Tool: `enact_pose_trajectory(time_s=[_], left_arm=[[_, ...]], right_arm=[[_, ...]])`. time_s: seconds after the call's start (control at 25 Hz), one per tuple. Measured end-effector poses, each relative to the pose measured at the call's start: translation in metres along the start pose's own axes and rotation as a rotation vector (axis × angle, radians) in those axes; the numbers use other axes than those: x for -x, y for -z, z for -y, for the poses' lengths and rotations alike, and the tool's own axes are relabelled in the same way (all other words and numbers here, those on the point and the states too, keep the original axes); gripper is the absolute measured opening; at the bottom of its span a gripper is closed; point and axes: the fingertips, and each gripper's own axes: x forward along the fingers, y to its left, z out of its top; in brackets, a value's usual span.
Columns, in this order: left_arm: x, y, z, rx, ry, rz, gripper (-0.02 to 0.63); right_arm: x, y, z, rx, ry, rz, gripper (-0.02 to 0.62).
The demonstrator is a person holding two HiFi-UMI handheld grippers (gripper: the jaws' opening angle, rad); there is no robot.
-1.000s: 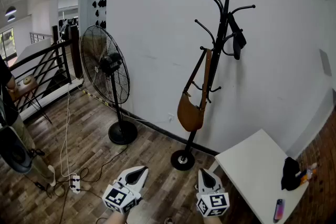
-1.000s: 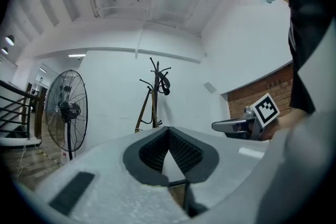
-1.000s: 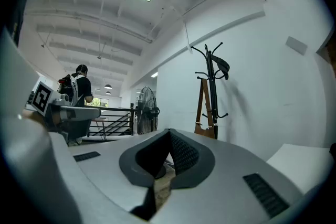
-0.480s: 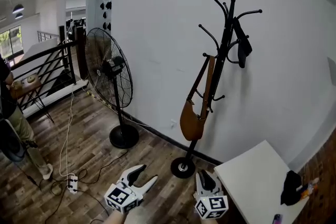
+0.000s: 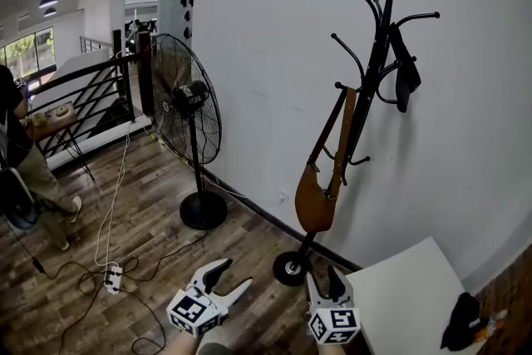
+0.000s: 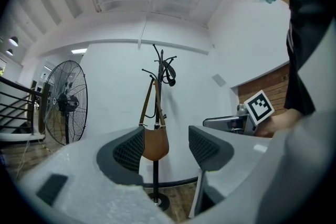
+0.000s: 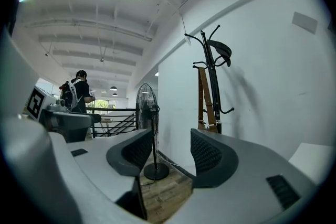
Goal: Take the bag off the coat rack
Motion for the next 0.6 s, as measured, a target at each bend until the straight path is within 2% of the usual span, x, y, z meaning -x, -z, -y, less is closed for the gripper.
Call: enact_pose_trajectory(time_s=[0.16,0.24,0.36,0.44,0.6], left_arm=[[-0.017,0.005,-0.017,0.028,-0.025,-0.043,0.258],[-0.027,0.005,-0.029,0.034,-0.026,-0.036,0.258],[-0.048,0.007,-0.053,0.028,-0.008,-0.01,0.258],[-0.062,0.01,-0.07,0.053,0.004,0.001,0.256],[-0.088,0.008,-0.104,0.057,0.06,0.01,0.256]], right_arm=[[-0.028,0.005,0.013,-0.004,0.002,-0.02,0.225],[-0.042,0.004,0.017,-0.002,0.009,-0.022,0.225],[-0.065,0.001,0.02,0.009,0.026,-0.021,0.228],[-0.079,0.0,0.022,0.021,0.046,-0.026,0.23],[-0.107,-0.001,0.024,0.02,0.104,-0.04,0.23]])
